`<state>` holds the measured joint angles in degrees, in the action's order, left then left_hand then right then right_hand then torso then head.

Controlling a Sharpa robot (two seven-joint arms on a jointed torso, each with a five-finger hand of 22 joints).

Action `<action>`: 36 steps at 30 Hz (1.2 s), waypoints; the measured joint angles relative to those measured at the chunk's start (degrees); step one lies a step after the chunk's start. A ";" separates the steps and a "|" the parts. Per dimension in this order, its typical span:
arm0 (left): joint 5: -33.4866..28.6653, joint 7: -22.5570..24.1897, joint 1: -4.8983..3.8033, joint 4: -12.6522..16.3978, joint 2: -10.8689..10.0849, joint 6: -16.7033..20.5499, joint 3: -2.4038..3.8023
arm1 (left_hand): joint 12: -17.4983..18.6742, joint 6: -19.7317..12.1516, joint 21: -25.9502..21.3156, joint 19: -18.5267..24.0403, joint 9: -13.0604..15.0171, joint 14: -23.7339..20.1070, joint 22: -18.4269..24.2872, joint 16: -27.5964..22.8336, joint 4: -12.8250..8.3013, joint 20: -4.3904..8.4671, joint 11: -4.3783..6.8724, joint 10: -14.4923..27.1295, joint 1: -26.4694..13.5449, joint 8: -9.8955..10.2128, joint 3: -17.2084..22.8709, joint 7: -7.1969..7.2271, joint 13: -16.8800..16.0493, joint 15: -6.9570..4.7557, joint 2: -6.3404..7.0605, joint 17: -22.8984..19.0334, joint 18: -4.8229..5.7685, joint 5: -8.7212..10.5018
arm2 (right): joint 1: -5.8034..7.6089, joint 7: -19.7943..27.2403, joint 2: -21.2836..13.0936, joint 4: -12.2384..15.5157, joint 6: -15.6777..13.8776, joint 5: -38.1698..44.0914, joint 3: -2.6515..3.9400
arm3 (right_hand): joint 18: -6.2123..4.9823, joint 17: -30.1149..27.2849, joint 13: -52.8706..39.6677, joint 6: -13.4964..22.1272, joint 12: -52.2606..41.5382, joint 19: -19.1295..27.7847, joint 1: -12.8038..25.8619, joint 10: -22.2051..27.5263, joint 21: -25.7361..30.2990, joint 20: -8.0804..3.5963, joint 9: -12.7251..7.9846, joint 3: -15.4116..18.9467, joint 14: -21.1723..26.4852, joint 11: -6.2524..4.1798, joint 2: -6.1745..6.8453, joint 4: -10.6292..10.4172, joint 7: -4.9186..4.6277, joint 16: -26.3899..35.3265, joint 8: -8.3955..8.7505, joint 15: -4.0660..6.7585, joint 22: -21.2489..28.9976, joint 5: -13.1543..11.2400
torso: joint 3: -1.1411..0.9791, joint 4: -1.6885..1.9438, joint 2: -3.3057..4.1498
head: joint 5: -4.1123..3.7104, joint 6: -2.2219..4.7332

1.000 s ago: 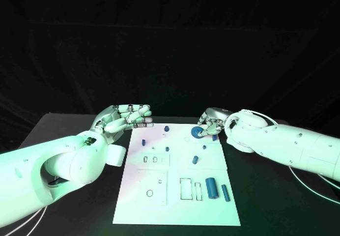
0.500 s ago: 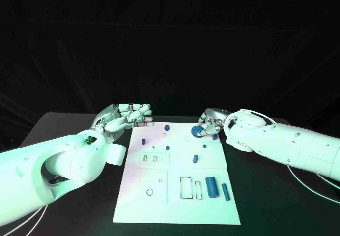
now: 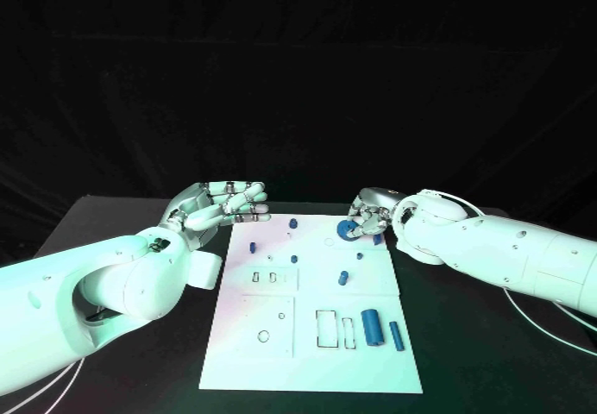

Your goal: Assemble the parts on the task board

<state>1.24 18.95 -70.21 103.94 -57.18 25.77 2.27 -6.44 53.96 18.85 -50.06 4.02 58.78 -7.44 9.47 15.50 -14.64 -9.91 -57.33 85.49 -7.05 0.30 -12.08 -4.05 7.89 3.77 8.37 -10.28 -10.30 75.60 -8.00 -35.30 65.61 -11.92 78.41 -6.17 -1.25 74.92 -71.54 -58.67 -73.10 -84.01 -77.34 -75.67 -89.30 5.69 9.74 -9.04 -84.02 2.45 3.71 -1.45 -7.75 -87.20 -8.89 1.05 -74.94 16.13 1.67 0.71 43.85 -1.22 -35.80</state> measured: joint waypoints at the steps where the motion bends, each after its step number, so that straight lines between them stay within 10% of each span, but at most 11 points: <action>1: 0.00 -0.02 0.00 -0.01 0.00 -0.01 0.00 | 0.00 0.00 0.00 0.00 0.00 0.00 0.00 0.00 0.00 0.00 0.00 0.00 0.00 0.00 0.00 0.00 0.00 0.00 0.00 0.00 0.00 0.00 | -0.04 0.00 -0.10 0.32 -0.31 0.17 -0.02 | -0.01 0.00 -0.24 -0.06 -0.15 0.05 -0.06 -0.09 0.00 -0.30 0.00 -0.28 0.00 -0.09 -0.06 0.06 -0.06 -0.03 0.00 0.00 0.00 0.56 | 0.00 0.00 0.00 | 0.00 0.01; 22: -0.01 -0.27 0.00 -0.19 0.04 -0.17 0.00 | 0.00 0.00 0.00 0.00 0.00 0.00 0.05 0.00 0.00 0.00 0.00 0.00 0.00 0.00 0.00 0.00 0.00 0.00 0.00 0.05 0.00 0.00 | 0.12 -0.34 0.20 10.25 -9.67 4.00 0.11 | 0.87 -0.01 -1.31 -0.15 -0.88 0.00 -0.62 -1.00 -0.40 -0.40 -0.02 -2.76 -0.01 -0.20 0.37 0.05 -0.15 -0.23 0.00 0.40 0.02 3.42 | 0.00 0.01 -0.01 | 0.36 0.51; 36: -0.02 -0.35 0.00 -0.31 0.52 -0.30 -0.01 | 0.00 0.00 0.00 0.00 0.00 0.00 0.04 0.00 0.00 0.00 0.00 0.00 0.00 0.00 0.00 0.00 0.00 0.00 0.00 0.04 0.01 0.00 | -0.57 -2.39 8.37 6.45 -12.53 8.57 -0.12 | 0.87 -0.01 -1.31 -0.16 -0.87 0.21 -0.45 -1.00 -0.40 -0.60 -0.09 -3.40 -0.01 -0.20 0.22 0.03 -0.16 -0.23 0.01 0.39 0.02 3.45 | 0.01 0.13 0.11 | 0.43 0.58</action>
<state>1.22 18.60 -70.21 103.63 -56.66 25.47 2.26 -6.44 53.96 18.85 -50.06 4.02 58.78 -7.40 9.48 15.50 -14.64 -9.91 -57.33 85.49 -7.05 0.30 -12.08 -4.05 7.89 3.77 8.41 -10.27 -10.30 75.03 -10.39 -26.94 72.06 -24.45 86.98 -6.28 -0.38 74.91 -72.85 -58.83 -73.97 -83.80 -77.79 -76.67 -89.69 5.09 9.65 -12.44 -84.03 2.25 3.93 -1.42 -7.91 -87.43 -8.88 1.45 -74.91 19.58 1.68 0.84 43.96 -0.79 -35.22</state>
